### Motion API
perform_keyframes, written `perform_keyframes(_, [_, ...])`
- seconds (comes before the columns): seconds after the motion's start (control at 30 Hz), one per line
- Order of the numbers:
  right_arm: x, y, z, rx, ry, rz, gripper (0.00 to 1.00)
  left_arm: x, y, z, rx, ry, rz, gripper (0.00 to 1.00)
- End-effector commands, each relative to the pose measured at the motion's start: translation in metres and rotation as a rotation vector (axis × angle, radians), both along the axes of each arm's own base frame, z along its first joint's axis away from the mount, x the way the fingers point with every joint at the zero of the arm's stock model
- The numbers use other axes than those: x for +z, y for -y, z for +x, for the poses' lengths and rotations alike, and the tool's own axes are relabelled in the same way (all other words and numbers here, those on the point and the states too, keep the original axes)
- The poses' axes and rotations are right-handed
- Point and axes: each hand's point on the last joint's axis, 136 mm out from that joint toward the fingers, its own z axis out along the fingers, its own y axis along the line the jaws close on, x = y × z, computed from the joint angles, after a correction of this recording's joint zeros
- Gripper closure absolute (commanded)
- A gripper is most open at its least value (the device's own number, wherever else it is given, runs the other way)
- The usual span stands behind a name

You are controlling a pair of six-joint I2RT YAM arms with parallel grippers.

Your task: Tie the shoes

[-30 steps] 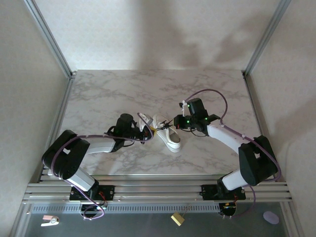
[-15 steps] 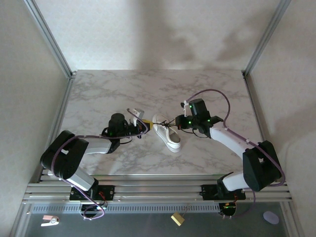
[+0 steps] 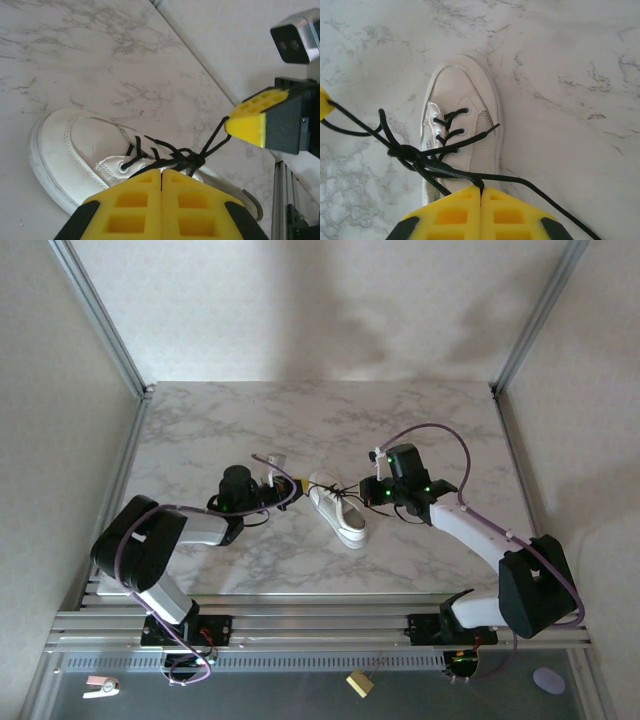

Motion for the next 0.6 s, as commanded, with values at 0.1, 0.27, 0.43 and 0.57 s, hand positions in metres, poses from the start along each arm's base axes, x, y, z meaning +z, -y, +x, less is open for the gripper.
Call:
perform_keyframes(0.1, [-0.01,0.021,-0.006,-0.031,0.002,-0.103,1.0,0.001,-0.007,0.023,0.083,-0.037,-0.037,1.0])
perform_keyframes(0.27, [-0.019,0.04,-0.003,-0.097,-0.019,-0.198,1.0,-0.004,-0.009,0.026,0.096,-0.053,-0.031,1.0])
perform_keyframes(0.43, [-0.026,0.047,-0.002,-0.121,-0.041,-0.248,1.0,-0.013,-0.013,0.029,0.12,-0.075,0.006,1.0])
perform_keyframes(0.57, [-0.031,0.052,-0.003,-0.136,-0.059,-0.279,1.0,-0.021,-0.019,0.03,0.146,-0.093,0.027,1.0])
